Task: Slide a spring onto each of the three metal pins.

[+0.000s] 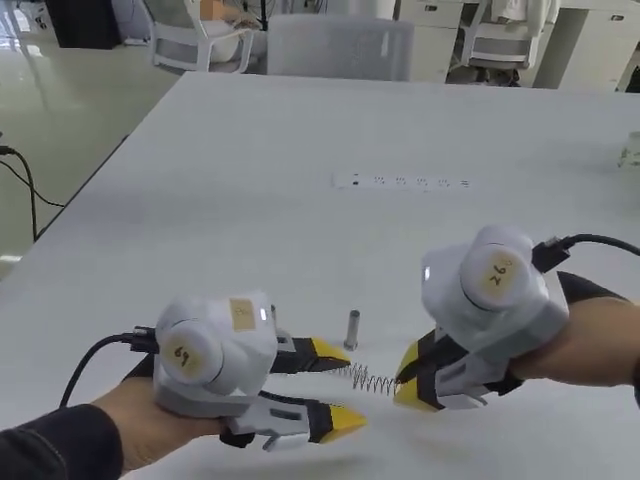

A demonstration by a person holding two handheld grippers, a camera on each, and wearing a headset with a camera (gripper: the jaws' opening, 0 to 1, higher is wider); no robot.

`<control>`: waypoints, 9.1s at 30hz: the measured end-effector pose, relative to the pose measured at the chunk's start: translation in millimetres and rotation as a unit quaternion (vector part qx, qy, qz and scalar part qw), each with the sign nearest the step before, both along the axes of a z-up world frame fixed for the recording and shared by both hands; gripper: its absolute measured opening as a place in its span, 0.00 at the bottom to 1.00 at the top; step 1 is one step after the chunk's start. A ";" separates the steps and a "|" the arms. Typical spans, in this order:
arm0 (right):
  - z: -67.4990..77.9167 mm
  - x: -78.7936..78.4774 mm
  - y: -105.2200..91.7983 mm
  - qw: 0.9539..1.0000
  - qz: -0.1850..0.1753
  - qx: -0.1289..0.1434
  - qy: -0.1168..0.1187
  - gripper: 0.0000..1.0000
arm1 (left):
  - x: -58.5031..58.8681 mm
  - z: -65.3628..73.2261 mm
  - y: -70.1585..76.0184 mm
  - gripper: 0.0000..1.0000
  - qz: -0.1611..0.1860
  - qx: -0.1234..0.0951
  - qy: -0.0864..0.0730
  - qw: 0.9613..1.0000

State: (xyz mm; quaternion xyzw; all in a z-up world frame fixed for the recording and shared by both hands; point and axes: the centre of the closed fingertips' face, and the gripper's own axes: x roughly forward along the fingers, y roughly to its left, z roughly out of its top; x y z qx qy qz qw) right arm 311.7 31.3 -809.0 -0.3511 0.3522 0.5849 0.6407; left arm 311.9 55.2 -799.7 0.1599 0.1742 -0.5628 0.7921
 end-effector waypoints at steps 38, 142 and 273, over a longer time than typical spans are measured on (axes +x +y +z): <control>21.3 -12.2 12.6 0.999 0.042 0.000 0.014 0.13 | -5.1 -7.3 -4.0 0.09 -0.036 0.036 -0.036 0.998; 31.3 16.0 -13.5 1.000 -0.027 0.002 0.000 0.13 | 12.3 -5.3 67.7 0.55 0.116 -0.031 0.029 0.992; -46.4 97.4 -74.9 0.991 -0.089 -0.105 0.006 0.19 | 14.0 -6.6 108.7 0.59 0.187 -0.029 0.031 0.981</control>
